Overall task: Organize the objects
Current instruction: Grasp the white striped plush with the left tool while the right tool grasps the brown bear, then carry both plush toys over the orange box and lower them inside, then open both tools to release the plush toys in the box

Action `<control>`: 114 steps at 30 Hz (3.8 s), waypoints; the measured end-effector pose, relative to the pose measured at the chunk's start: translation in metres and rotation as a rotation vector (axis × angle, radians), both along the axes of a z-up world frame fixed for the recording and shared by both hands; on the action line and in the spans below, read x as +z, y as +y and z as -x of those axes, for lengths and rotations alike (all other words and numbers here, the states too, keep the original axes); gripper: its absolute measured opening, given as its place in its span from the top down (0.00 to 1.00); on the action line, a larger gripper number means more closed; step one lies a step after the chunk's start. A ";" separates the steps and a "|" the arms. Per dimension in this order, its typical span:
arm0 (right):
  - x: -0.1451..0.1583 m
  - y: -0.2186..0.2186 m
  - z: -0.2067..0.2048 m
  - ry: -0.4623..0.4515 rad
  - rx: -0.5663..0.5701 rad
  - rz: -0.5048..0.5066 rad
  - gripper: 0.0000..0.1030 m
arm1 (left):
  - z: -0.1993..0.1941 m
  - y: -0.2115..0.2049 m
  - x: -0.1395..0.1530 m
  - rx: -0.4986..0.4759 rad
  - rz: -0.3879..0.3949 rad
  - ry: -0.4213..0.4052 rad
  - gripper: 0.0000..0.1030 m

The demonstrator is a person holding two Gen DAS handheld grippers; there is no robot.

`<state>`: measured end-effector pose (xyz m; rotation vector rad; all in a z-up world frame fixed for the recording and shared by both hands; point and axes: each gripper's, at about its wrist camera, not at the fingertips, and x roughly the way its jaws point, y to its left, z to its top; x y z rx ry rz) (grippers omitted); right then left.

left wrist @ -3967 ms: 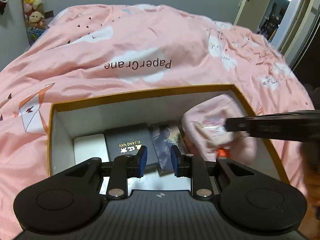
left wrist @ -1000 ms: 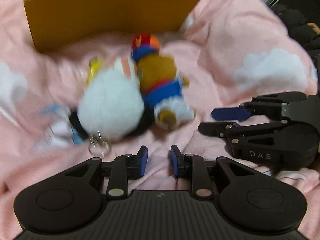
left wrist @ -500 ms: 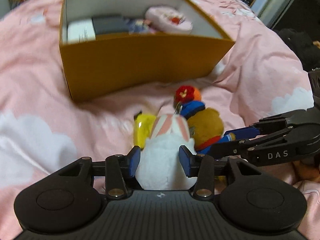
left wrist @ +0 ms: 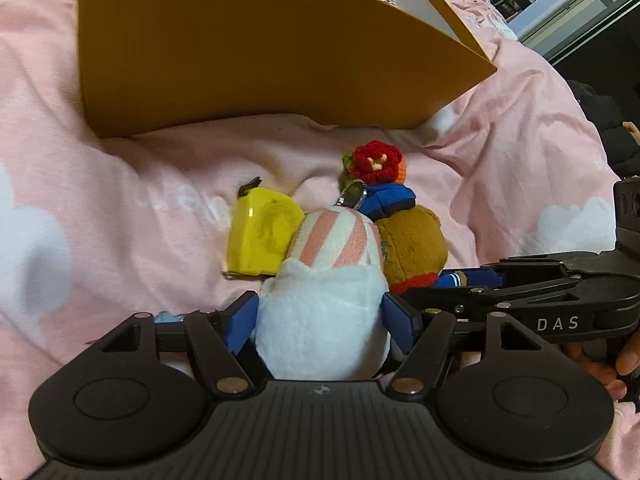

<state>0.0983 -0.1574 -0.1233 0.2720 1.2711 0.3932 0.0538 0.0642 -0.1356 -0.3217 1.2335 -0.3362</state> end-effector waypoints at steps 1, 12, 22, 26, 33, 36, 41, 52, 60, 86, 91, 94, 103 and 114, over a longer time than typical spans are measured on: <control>-0.001 0.000 0.000 0.002 0.001 0.001 0.53 | 0.000 -0.002 -0.002 -0.002 -0.001 -0.002 0.23; 0.002 0.001 0.004 -0.032 0.010 -0.022 0.64 | 0.014 -0.023 0.009 -0.002 -0.099 -0.084 0.32; 0.047 -0.009 0.009 -0.172 0.024 -0.017 0.71 | 0.017 0.004 0.054 0.115 -0.021 -0.164 0.33; 0.075 -0.014 0.004 -0.251 0.044 -0.009 0.71 | 0.011 0.009 0.084 0.139 -0.006 -0.208 0.33; 0.141 -0.013 -0.021 -0.402 0.055 -0.062 0.71 | -0.013 0.016 0.153 0.162 0.038 -0.332 0.33; 0.163 -0.014 -0.041 -0.444 0.045 -0.107 0.72 | -0.031 0.015 0.176 0.173 0.003 -0.398 0.33; 0.177 -0.007 -0.071 -0.506 0.024 -0.115 0.73 | -0.064 0.020 0.193 0.210 -0.023 -0.450 0.33; 0.109 0.001 -0.145 -0.329 -0.062 -0.104 0.73 | -0.139 0.028 0.125 0.219 -0.121 -0.257 0.33; 0.082 0.013 -0.166 -0.254 -0.048 -0.083 0.73 | -0.159 0.031 0.081 0.210 -0.178 -0.158 0.33; 0.025 0.015 -0.190 -0.079 -0.113 -0.074 0.72 | -0.173 0.036 0.068 0.059 -0.121 -0.048 0.29; 0.027 0.015 -0.188 -0.089 -0.123 -0.074 0.72 | -0.169 0.032 0.053 0.089 -0.135 -0.032 0.41; 0.031 0.016 -0.186 -0.103 -0.118 -0.061 0.72 | -0.166 0.031 0.057 0.141 -0.125 0.005 0.45; 0.029 0.030 -0.186 -0.112 -0.045 -0.067 0.73 | -0.171 0.035 0.055 0.185 -0.144 0.093 0.45; 0.009 0.037 -0.194 -0.044 -0.026 -0.037 0.72 | -0.164 0.021 0.048 0.126 -0.230 -0.007 0.42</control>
